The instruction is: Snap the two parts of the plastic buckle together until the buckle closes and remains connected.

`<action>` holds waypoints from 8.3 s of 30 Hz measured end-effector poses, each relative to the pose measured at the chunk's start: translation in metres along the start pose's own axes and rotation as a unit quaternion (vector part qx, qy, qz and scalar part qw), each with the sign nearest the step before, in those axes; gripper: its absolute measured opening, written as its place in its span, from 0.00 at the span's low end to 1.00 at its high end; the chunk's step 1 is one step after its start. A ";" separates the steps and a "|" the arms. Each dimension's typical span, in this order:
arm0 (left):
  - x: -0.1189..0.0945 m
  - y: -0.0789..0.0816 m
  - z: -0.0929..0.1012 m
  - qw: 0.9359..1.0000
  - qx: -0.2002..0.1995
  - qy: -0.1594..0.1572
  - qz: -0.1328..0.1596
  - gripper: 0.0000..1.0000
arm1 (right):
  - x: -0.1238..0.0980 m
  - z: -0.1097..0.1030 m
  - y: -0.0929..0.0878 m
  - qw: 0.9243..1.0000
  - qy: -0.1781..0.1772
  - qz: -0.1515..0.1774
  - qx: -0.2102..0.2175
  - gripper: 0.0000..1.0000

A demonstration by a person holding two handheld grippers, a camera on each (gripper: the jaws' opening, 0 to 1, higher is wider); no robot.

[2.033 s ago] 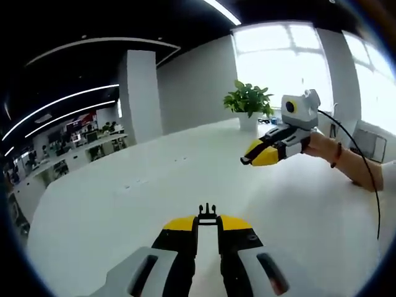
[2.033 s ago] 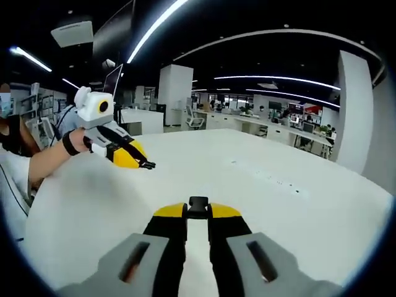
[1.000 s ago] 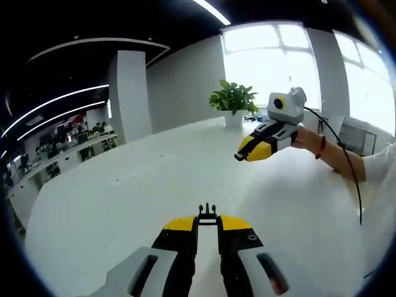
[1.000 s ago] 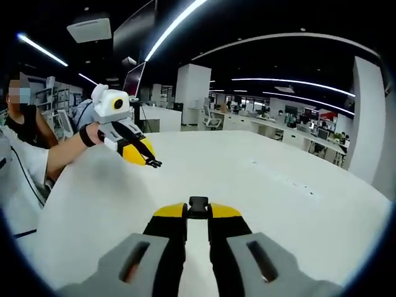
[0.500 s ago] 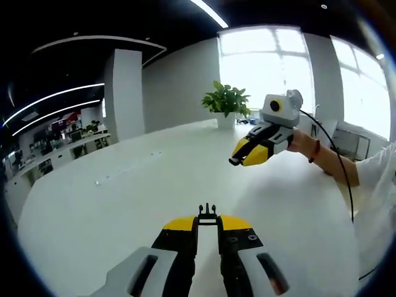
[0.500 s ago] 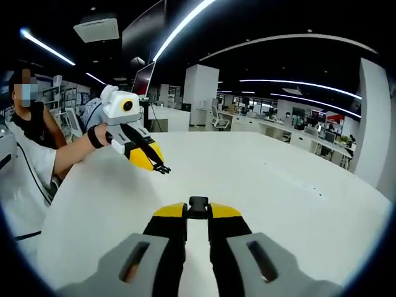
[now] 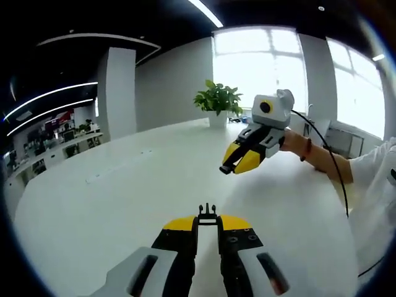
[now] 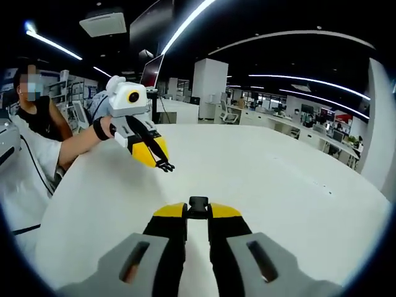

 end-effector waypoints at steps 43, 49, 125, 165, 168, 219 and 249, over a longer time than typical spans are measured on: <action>-0.005 -0.022 0.051 0.988 0.048 -0.145 0.014 0.11 | 0.031 -0.049 -0.012 0.991 0.123 -0.031 -0.035 0.12; -0.004 -0.025 0.047 0.988 0.057 -0.144 0.007 0.11 | 0.031 -0.051 -0.013 0.991 0.127 -0.036 -0.039 0.12; 0.003 -0.039 0.068 0.973 0.113 -0.199 -0.015 0.11 | 0.038 -0.078 -0.024 0.974 0.217 -0.061 -0.037 0.12; 0.007 -0.038 0.071 0.971 0.078 -0.225 0.012 0.11 | 0.036 -0.086 -0.025 0.972 0.229 -0.049 -0.035 0.11; 0.006 -0.039 0.071 0.971 0.070 -0.226 0.011 0.10 | 0.037 -0.088 -0.025 0.972 0.229 -0.048 -0.032 0.11; 0.013 -0.039 0.077 0.970 0.078 -0.231 0.027 0.11 | 0.043 -0.077 -0.024 0.977 0.206 -0.046 -0.018 0.10; 0.012 -0.036 0.075 0.972 0.074 -0.220 0.026 0.11 | 0.035 -0.062 -0.008 0.985 0.163 -0.018 -0.046 0.24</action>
Point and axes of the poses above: the point that each gripper's makers call its tool centre point, and the gripper's own axes: x roughly forward along the fingers, z roughly to its right, y roughly out of its top, the point moved 3 cm from there along -x, roughly backward along the fingers, and after that the axes turned 10 degrees about y, right-handed, at the moved point
